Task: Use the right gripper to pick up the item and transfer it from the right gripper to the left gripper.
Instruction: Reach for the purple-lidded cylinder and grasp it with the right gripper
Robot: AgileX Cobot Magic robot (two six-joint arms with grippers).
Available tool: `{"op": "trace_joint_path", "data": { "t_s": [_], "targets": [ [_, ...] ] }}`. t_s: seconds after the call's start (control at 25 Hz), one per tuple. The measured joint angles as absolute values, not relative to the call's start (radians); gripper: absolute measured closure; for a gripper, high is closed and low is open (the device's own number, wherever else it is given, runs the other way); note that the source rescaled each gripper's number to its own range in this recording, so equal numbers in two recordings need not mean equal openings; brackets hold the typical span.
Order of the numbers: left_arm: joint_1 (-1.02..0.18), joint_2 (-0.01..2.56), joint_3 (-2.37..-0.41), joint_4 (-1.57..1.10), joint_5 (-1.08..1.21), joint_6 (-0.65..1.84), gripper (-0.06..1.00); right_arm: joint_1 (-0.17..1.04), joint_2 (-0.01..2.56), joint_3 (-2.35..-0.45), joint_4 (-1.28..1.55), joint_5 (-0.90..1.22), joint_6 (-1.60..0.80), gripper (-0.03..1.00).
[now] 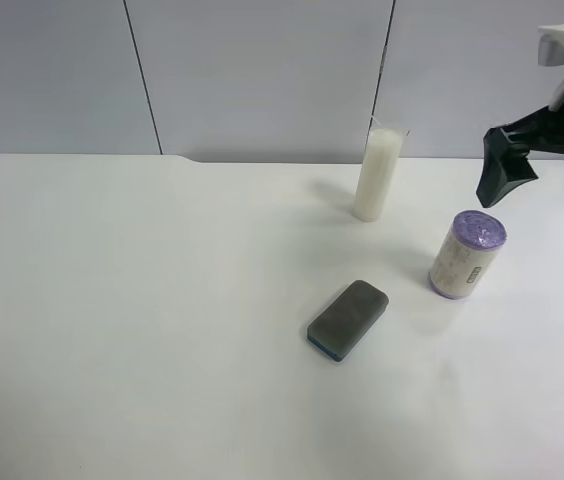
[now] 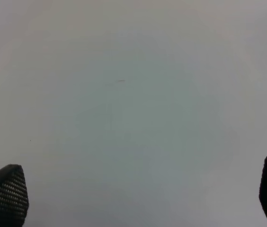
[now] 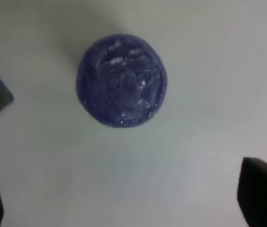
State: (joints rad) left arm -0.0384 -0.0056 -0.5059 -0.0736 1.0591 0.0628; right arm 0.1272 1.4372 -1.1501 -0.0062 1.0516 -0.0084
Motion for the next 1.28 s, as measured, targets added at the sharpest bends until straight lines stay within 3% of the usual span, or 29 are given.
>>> {"op": "trace_joint_path", "data": {
  "t_s": [1.28],
  "targets": [
    [-0.038, -0.006, -0.506, -0.074, 1.059, 0.063, -0.06, 0.127, 1.77, -1.157, -0.006, 0.865, -0.052, -0.03]
  ]
}}
